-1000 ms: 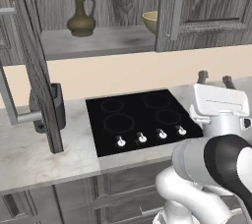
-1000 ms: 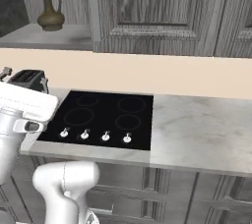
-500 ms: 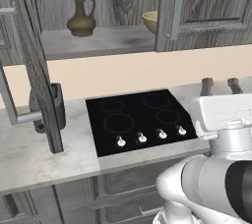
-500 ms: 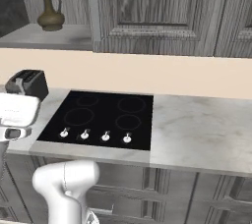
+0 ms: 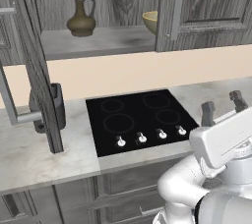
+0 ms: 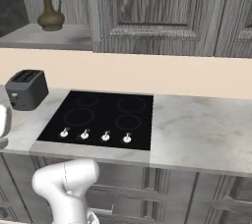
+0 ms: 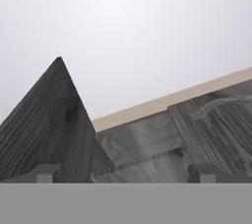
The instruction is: Pick the mug and place it in the sink. Pick the bowl and place it in the open cabinet and then close the cabinet.
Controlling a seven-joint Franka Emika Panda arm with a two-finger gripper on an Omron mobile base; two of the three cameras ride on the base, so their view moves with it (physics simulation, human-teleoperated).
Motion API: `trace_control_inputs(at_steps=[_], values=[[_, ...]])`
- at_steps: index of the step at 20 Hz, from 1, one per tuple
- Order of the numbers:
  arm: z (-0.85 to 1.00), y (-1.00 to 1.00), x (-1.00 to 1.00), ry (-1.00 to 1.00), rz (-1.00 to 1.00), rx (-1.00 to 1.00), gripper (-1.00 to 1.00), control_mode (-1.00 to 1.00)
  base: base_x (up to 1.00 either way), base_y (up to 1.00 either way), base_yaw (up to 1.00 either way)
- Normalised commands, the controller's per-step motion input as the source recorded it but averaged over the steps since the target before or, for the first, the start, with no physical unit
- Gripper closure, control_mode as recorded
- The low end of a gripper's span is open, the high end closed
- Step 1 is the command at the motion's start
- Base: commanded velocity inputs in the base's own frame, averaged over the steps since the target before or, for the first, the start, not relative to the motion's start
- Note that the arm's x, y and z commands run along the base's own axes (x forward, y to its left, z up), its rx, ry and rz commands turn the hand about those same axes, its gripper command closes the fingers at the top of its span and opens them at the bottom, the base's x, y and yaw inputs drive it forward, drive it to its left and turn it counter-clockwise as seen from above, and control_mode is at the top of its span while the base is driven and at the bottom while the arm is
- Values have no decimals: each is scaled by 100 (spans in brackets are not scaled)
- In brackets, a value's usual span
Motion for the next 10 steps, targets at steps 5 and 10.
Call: trace_control_inputs(at_steps=[5,10], values=[[0,56,-84,6,0,-4,-100,-100,0,0,0],[0,61,-63,10,0,-2,-100,-100,0,0,0]])
